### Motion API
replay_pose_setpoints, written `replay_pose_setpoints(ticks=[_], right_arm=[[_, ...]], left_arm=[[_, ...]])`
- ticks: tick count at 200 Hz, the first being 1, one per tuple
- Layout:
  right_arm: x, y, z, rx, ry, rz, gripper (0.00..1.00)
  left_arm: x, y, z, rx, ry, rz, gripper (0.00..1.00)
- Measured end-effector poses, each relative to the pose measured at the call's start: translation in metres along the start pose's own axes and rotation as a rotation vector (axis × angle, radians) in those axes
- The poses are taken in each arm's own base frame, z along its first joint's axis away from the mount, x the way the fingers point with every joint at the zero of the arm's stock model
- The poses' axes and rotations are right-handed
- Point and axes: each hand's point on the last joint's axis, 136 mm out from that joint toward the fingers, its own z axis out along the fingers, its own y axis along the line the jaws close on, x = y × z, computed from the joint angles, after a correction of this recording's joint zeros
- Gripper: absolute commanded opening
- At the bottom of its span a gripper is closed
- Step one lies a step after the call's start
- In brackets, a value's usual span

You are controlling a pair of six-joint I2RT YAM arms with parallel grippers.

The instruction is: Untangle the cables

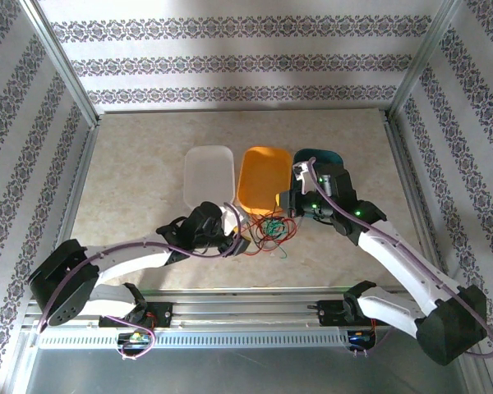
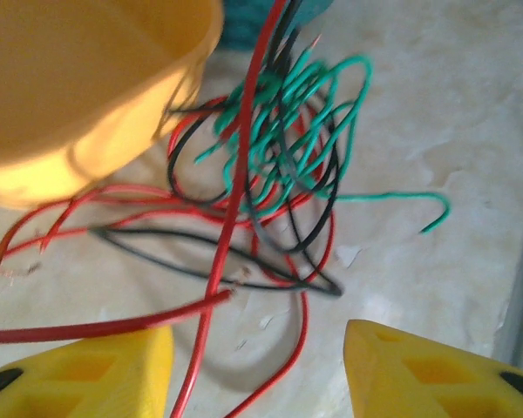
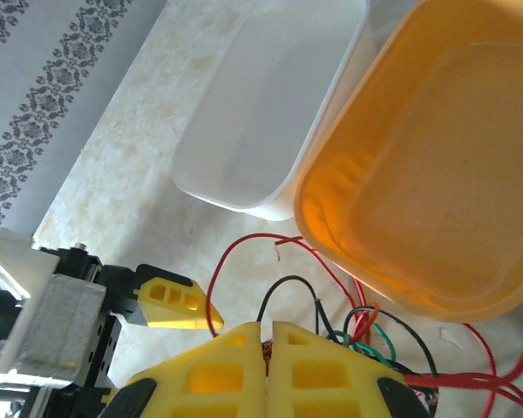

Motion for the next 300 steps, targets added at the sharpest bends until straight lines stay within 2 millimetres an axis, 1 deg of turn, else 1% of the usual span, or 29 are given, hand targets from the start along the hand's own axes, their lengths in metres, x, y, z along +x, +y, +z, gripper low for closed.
replay_pose_setpoints(ticks=[13,26,43,65,76,81,85,96,100,107,113,119,125,132,142,160,177,193,213,238,257,284,300], right_arm=[[0.001,0.002,0.002,-0.009,0.006,0.005,0.00],[0.000,0.002,0.003,-0.013,0.004,0.006,0.00],[-0.001,0.004,0.003,-0.020,0.000,0.004,0.00],[-0.001,0.006,0.003,-0.033,0.001,0.001,0.00],[-0.001,0.007,0.003,-0.036,0.003,0.002,0.00],[-0.001,0.007,0.003,-0.037,0.003,0.002,0.00],[-0.001,0.007,0.003,-0.036,0.003,0.003,0.00],[0.000,0.006,0.003,-0.035,0.006,0.007,0.02],[0.001,0.006,0.003,-0.034,0.007,0.008,0.04],[0.002,0.004,0.004,-0.029,0.010,0.013,0.10],[0.004,0.003,0.005,-0.025,0.014,0.020,0.20],[0.006,0.000,0.005,-0.015,0.019,0.027,0.32],[0.010,-0.004,0.006,0.001,0.027,0.039,0.40],[0.014,-0.008,0.006,0.022,0.037,0.047,0.45],[0.018,-0.014,0.006,0.051,0.049,0.057,0.49],[0.029,-0.017,0.008,0.094,0.083,0.030,0.50],[0.045,-0.010,0.013,0.101,0.136,-0.024,0.50],[0.054,-0.004,0.016,0.107,0.170,-0.072,0.51],[0.055,0.000,0.020,0.131,0.177,-0.126,0.51],[0.049,0.002,0.022,0.139,0.165,-0.149,0.51],[0.049,0.012,0.026,0.079,0.179,-0.158,0.51],[0.057,0.036,0.036,-0.064,0.250,-0.149,0.50],[0.061,0.045,0.043,-0.133,0.293,-0.134,0.51]], left_arm=[[-0.010,-0.005,0.001,0.024,-0.010,0.012,0.55],[-0.014,-0.007,0.005,0.038,-0.008,0.019,0.55],[-0.009,-0.006,0.011,0.043,0.014,0.017,0.55],[0.005,-0.002,0.022,0.039,0.061,0.005,0.51],[0.012,0.000,0.028,0.037,0.081,-0.004,0.37],[0.014,0.001,0.030,0.037,0.088,-0.002,0.26],[0.015,0.001,0.032,0.036,0.092,-0.003,0.20],[0.019,0.003,0.036,0.036,0.101,-0.010,0.04],[0.019,0.003,0.037,0.036,0.104,-0.010,0.00],[0.020,0.003,0.038,0.039,0.106,-0.010,0.00],[0.021,0.003,0.039,0.041,0.107,-0.013,0.00],[0.020,0.003,0.039,0.043,0.104,-0.017,0.00],[0.018,0.003,0.039,0.045,0.098,-0.018,0.00],[0.017,0.003,0.038,0.048,0.091,-0.020,0.00],[0.014,0.004,0.036,0.051,0.080,-0.026,0.00],[0.009,0.006,0.028,0.058,0.057,-0.050,0.00],[0.003,0.009,0.018,0.073,0.027,-0.081,0.00],[-0.004,0.012,0.009,0.089,-0.001,-0.106,0.00],[-0.011,0.013,-0.001,0.111,-0.029,-0.129,0.00],[-0.017,0.009,-0.009,0.141,-0.046,-0.136,0.00],[-0.021,0.008,-0.016,0.163,-0.058,-0.152,0.00],[-0.026,0.005,-0.025,0.214,-0.072,-0.183,0.00],[-0.028,0.000,-0.028,0.260,-0.066,-0.203,0.00]])
